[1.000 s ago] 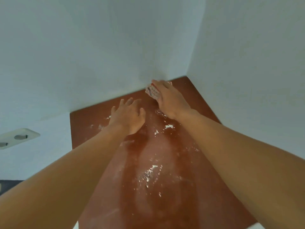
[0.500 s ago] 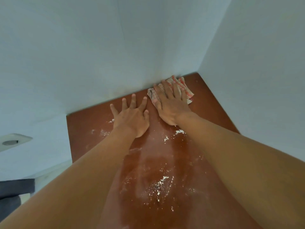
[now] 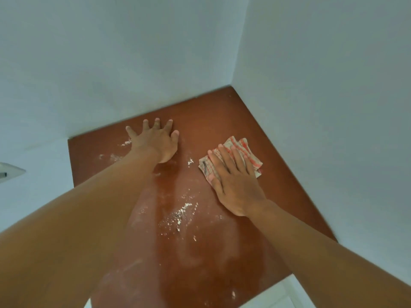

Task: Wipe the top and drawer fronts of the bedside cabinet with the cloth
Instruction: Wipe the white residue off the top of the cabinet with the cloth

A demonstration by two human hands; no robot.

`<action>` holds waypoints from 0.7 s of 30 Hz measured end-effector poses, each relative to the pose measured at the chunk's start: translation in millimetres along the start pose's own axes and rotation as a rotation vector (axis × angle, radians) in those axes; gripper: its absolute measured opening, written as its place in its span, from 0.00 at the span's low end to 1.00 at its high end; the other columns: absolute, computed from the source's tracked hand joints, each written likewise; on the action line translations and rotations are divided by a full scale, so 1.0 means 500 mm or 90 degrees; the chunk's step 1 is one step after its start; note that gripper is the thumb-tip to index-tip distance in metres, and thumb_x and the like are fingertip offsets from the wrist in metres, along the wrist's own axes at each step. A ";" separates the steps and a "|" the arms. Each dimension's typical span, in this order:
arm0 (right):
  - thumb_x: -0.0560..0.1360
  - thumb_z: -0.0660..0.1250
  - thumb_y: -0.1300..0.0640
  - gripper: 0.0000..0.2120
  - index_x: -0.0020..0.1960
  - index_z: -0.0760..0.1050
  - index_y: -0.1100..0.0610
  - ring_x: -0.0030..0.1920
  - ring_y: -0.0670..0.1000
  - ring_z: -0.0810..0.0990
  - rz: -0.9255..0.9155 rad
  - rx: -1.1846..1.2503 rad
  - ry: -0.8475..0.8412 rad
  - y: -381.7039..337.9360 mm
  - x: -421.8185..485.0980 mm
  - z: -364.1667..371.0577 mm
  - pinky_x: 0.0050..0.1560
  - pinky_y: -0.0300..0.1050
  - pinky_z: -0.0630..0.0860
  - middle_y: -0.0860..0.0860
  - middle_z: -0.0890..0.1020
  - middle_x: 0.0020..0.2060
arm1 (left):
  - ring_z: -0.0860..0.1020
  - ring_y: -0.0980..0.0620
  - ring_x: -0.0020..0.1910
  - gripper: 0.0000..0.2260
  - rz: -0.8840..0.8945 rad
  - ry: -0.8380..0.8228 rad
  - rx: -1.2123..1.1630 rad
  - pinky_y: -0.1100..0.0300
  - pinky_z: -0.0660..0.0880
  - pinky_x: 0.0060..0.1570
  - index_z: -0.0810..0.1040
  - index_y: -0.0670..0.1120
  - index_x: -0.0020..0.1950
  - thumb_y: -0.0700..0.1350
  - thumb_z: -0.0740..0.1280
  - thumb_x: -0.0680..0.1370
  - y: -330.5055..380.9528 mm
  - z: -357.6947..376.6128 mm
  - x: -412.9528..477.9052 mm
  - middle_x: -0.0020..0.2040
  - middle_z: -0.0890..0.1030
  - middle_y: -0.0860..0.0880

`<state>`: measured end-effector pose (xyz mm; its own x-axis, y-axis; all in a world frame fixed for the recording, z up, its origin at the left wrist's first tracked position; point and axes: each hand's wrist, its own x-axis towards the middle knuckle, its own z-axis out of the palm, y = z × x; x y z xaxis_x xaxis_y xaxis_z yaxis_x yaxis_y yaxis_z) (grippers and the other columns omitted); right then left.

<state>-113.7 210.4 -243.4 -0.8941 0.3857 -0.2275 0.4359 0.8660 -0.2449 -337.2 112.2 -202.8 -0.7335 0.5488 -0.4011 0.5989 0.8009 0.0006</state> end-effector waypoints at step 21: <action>0.66 0.69 0.78 0.46 0.78 0.66 0.49 0.79 0.49 0.64 0.014 0.198 0.112 0.218 -0.716 0.215 0.54 0.46 0.84 0.38 0.56 0.81 | 0.55 0.44 0.82 0.24 0.060 0.220 -0.235 0.37 0.50 0.78 0.64 0.50 0.80 0.55 0.51 0.85 0.078 0.195 -0.455 0.79 0.66 0.47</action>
<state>264.9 132.6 -290.0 -0.8764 0.4754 -0.0768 0.4414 0.7293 -0.5228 -115.6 -4.5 -201.0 -0.7828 0.6196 -0.0574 0.5596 0.7413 0.3707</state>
